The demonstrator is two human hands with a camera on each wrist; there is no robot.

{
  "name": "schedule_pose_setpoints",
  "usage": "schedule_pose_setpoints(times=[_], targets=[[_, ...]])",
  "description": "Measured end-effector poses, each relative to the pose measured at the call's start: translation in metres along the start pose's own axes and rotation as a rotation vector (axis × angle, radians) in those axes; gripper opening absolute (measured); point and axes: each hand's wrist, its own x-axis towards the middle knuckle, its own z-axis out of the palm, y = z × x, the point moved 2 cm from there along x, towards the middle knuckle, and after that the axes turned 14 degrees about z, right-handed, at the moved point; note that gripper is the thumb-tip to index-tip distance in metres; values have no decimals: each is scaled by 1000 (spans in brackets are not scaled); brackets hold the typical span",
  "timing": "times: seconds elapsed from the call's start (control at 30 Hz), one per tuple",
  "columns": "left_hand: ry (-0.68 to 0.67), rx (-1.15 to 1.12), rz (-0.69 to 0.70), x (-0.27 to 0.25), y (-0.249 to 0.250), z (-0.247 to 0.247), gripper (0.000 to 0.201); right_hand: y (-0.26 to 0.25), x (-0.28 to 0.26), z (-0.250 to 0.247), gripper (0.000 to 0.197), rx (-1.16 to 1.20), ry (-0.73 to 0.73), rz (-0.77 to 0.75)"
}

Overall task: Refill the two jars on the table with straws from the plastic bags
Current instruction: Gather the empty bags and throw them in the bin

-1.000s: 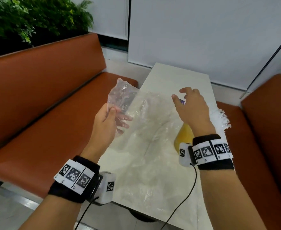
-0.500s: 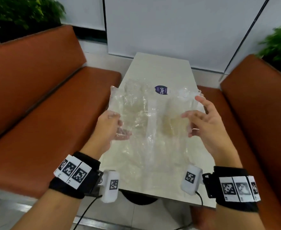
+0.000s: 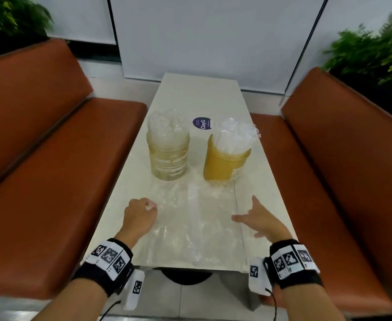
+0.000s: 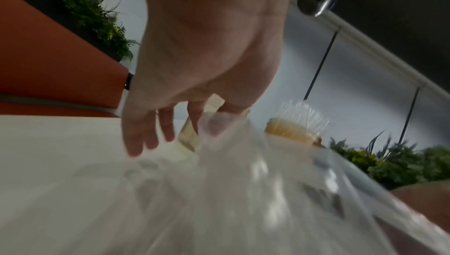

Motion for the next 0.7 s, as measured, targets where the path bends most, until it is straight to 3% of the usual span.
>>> schedule_pose_setpoints(times=[0.13,0.2,0.3,0.43,0.6,0.7], targets=[[-244,104,-8,-2,-13,12,25,10,25,22,112,59,34,21],[-255,91,6,0,-12,13,34,9,34,29,105,100,15,46],[-194,-24,14,0,-7,7,45,6,37,34,75,81,-69,58],[-187,-230,81,-3,8,-12,63,-6,16,22,51,109,-182,-100],[-132,-452,246,-5,36,-43,85,-26,-28,-8,64,257,-369,-417],[-88,-600,293,-3,49,-58,100,-34,-38,-29,51,361,-384,-547]])
